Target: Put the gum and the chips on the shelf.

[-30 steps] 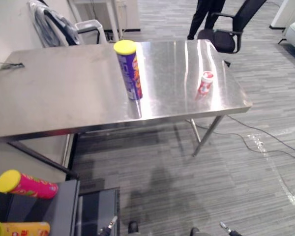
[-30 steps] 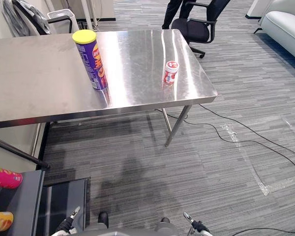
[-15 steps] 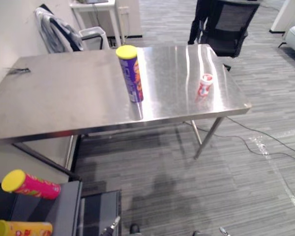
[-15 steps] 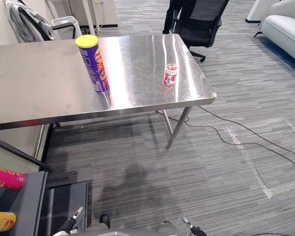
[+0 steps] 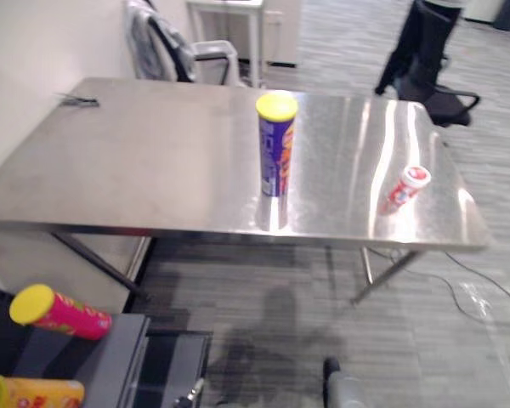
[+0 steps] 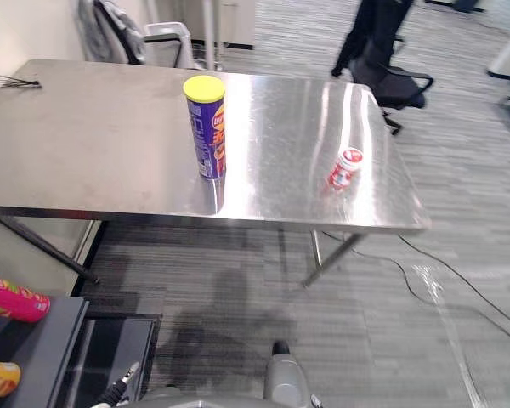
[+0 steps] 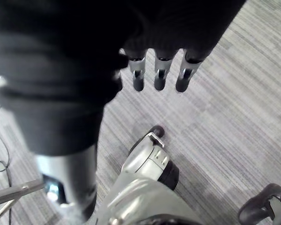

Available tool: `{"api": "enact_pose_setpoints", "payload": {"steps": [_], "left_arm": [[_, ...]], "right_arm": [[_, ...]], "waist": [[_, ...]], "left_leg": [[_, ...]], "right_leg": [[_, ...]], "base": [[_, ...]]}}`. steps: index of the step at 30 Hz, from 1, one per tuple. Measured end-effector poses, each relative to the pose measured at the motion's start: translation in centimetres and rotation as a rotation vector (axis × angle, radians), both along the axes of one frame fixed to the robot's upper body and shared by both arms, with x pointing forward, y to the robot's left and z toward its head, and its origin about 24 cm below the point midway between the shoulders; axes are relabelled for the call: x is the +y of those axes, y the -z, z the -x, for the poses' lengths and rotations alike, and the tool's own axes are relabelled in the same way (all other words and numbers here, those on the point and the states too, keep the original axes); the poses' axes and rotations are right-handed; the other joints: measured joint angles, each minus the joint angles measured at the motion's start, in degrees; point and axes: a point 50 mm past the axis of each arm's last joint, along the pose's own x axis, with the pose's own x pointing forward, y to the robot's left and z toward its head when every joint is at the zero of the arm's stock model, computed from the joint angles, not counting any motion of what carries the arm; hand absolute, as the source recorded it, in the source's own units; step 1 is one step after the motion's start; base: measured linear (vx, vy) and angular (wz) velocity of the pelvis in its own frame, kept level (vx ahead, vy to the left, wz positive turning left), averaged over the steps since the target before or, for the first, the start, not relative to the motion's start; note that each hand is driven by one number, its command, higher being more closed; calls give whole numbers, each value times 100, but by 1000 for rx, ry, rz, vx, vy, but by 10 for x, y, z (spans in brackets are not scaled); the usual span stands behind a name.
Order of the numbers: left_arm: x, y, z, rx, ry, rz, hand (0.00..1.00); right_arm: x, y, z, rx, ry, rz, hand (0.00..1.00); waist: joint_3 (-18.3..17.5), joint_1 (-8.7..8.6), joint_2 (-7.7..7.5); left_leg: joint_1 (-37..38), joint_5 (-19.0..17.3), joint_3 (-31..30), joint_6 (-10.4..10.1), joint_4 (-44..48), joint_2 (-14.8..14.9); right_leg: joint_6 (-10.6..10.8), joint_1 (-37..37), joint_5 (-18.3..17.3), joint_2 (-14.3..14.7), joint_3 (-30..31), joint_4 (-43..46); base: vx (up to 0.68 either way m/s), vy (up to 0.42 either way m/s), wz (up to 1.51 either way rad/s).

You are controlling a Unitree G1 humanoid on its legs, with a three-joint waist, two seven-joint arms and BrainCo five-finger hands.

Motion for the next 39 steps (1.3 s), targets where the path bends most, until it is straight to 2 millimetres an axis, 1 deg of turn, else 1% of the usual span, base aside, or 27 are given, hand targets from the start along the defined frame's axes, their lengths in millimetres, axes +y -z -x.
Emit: {"api": "enact_pose_setpoints", "payload": {"steps": [1,2,3,4,5,6,7,8,9,11,12,13,16,19,21,24,28,29,30,31,33,34,35,36,37,38,39], "left_arm": [[-5,1,2,-4,-23,15,0],[-9,1,0,-18,-41,25,0],[-9,1,-2,-30,-46,26,0],[-9,1,-4,-34,-46,27,0],[-10,0,-9,-44,-26,24,0],[-11,-1,-12,-55,-15,25,0],[-11,-1,-12,-58,-7,24,0],[-11,-2,-14,-58,14,21,0],[-11,-2,-14,-55,30,21,0],[-10,-1,-14,-50,35,20,0],[-10,-1,-15,-51,33,21,0],[-7,-2,-15,-56,30,17,0],[-5,-2,-13,-48,23,15,0],[-7,0,-10,-34,23,20,0],[-9,1,-8,-18,30,26,0],[-11,2,-5,-9,32,36,0],[-10,2,-3,-6,18,37,0],[-9,2,-3,-9,-3,41,0],[-9,3,0,-7,-17,46,0],[-9,3,2,-7,-26,50,0],[-12,4,7,-13,-84,74,0],[-12,5,10,-9,-104,80,0],[-12,5,13,-3,-112,78,0],[-10,5,20,8,-133,75,0],[-9,6,23,16,-142,73,0],[-10,6,26,27,-130,69,0],[-11,6,26,28,-125,70,0]], "right_arm": [[-4,-1,-3,-12,-3,13,0],[-9,-3,-10,-34,-9,30,0],[-9,-3,-19,-56,-13,34,0],[-9,-4,-21,-62,-14,35,0],[-10,-4,-23,-69,-17,39,0],[-10,-4,-25,-74,-23,43,0],[-11,-5,-26,-76,-30,47,0],[-13,-5,-30,-82,-50,53,0],[-14,-6,-35,-89,-63,57,0],[-12,-6,-37,-94,-64,53,0],[-11,-6,-37,-94,-64,50,0],[-8,-5,-36,-89,-54,44,0],[-6,-4,-29,-77,-20,35,0],[-7,-4,-27,-73,-6,38,0],[-7,-3,-19,-57,24,35,0],[-9,-2,-9,-35,58,34,0],[-11,-2,-5,-29,112,32,0],[-16,-3,-2,-30,172,40,0],[-26,-4,2,-34,262,60,0],[-34,-6,4,-38,310,80,0],[-73,-18,18,-84,616,185,0],[-90,-25,23,-113,730,238,0],[-107,-33,27,-147,815,296,0],[-129,-46,27,-193,869,368,0],[-140,-54,24,-229,883,408,0],[-162,-75,15,-318,893,513,0],[-173,-88,11,-365,891,575,0]], "waist": [[-56,-12,126],[-50,-5,137],[-81,3,193],[-52,-12,141],[-45,-8,141],[-42,35,143],[-41,38,138],[-39,36,137],[-38,26,142],[-48,7,157],[-46,17,156],[-49,53,96],[-88,54,66],[-122,38,122],[-155,5,185],[-231,20,235],[-285,12,260],[-285,15,261],[-314,15,273],[-334,3,277],[-448,-15,294],[-491,-35,304],[-504,-84,310],[-528,-144,309],[-559,-149,320],[-588,-177,318],[-597,-190,303]], "left_leg": [[-86,114,22,-75,115,113],[-200,297,33,-60,315,217],[-461,552,52,36,602,301],[-583,704,64,91,756,324],[-789,871,118,72,1075,354],[-911,765,250,-87,1243,297],[-950,716,329,-152,1272,255],[-964,686,539,-176,1189,88],[-948,723,824,-124,931,-41],[-828,688,1245,20,429,-10],[-760,676,1249,22,251,-21],[-684,784,1323,58,15,-102],[-633,832,1429,115,-125,-187],[-475,880,1643,183,-351,-299],[-340,884,1676,190,-472,-355],[-160,884,1810,192,-658,-400],[-120,871,1909,213,-764,-427],[-61,856,1966,238,-792,-435],[-19,848,1989,250,-850,-453],[-21,840,1989,259,-855,-467],[-20,809,2007,296,-909,-522],[2,808,2006,300,-956,-541],[47,801,2006,313,-986,-556],[52,775,1999,340,-997,-565],[53,765,2002,338,-997,-569],[56,758,2007,343,-999,-585],[57,756,2001,346,-999,-593]], "right_leg": [[-129,5,-197,77,-180,165],[-289,9,-407,147,-387,364],[-425,85,-492,165,-636,428],[-473,179,-520,159,-773,370],[-541,436,-556,150,-1038,180],[-566,656,-559,153,-1222,11],[-601,746,-556,151,-1306,-58],[-620,829,-560,157,-1434,-192],[-646,830,-556,200,-1496,-242],[-652,788,-562,335,-1524,-275],[-651,769,-563,359,-1524,-289],[-607,767,-478,348,-1480,-406],[-542,809,-344,329,-1372,-624],[-509,839,-146,308,-1187,-892],[-470,998,-38,321,-1170,-1092],[-437,1105,33,337,-1065,-1273],[-431,1141,159,365,-960,-1520],[-423,1193,201,375,-907,-1612],[-418,1208,208,373,-877,-1644],[-418,1208,208,361,-877,-1653],[-400,1212,219,321,-866,-1732],[-400,1222,219,311,-868,-1756],[-396,1277,221,306,-871,-1785],[-396,1335,220,299,-883,-1821],[-396,1331,220,293,-878,-1834],[-396,1326,220,280,-866,-1848],[-396,1315,220,271,-866,-1850]], "base": [[371,-428,59],[317,-406,78],[238,-372,78],[221,-378,101],[192,-343,105],[155,-314,98],[84,-233,71],[8,-156,43],[-2,-115,32],[-14,-28,14],[-14,33,0],[-13,59,-8],[-5,107,-20],[40,90,-27],[81,84,-12],[88,69,-18],[68,40,-20],[54,40,-21],[53,40,-17],[63,56,-8],[62,58,-3],[64,49,0],[59,52,3],[42,38,1],[44,34,-3],[52,25,-6],[75,30,-2]]}}
